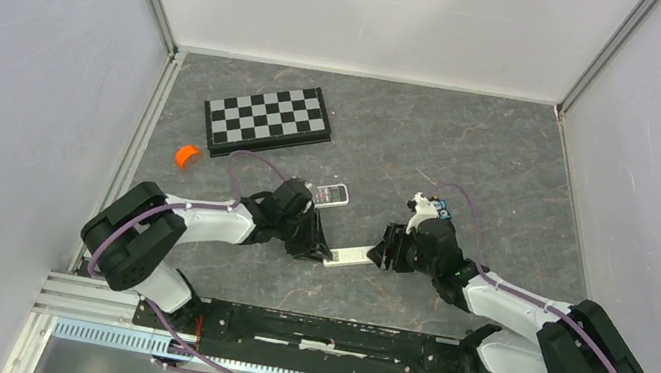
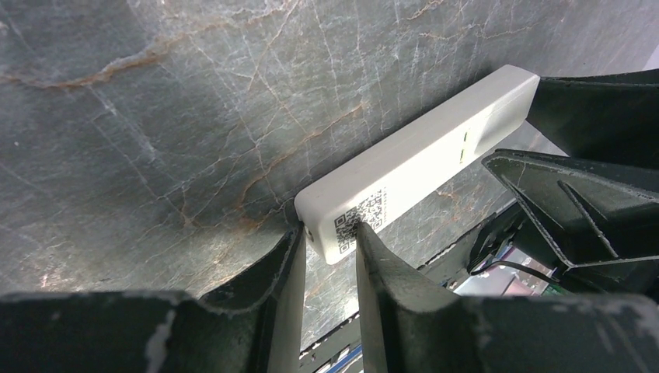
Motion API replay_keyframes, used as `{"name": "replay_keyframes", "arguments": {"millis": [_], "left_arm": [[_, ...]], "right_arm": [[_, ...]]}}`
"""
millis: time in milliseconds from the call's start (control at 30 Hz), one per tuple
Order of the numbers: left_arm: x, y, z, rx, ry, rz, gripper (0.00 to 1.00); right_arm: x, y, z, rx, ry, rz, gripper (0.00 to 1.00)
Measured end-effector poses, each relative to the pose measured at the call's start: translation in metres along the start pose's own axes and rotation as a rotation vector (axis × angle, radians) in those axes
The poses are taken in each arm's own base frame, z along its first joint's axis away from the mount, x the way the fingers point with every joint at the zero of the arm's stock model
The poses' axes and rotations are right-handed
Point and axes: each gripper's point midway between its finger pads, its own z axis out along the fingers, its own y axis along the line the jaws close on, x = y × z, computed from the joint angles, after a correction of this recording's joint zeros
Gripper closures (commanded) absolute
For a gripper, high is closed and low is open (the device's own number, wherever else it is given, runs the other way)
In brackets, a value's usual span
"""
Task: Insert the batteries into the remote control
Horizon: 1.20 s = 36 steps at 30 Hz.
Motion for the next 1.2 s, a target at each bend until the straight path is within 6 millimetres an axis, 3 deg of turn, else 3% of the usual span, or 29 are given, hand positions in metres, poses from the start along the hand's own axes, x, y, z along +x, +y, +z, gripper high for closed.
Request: {"name": "replay_keyframes", "arguments": {"millis": [233, 700, 833, 1033, 1200], "left_arm": [[0.0, -0.001, 0.001, 0.003, -0.001, 0.002, 0.66], [0.0, -0.001, 0.001, 0.003, -0.002, 0.003, 0.66], [0.0, -0.001, 0.001, 0.003, -0.002, 0.003, 0.66], [0.0, -0.001, 0.001, 0.003, -0.002, 0.003, 0.66], [0.0, -0.001, 0.001, 0.003, -0.002, 0.003, 0.66]], "right_arm": [[0.001, -0.004, 0.0, 0.012, 0.066, -0.057, 0.41], [-0.002, -0.013, -0.002, 0.079, 0.112, -0.127, 0.41], [-0.004, -0.015, -0.003, 0.093, 0.114, -0.148, 0.46], [-0.012, -0.017, -0.003, 0.137, 0.104, -0.195, 0.62], [-0.015, -0.016, -0.003, 0.17, 0.106, -0.222, 0.62]]}}
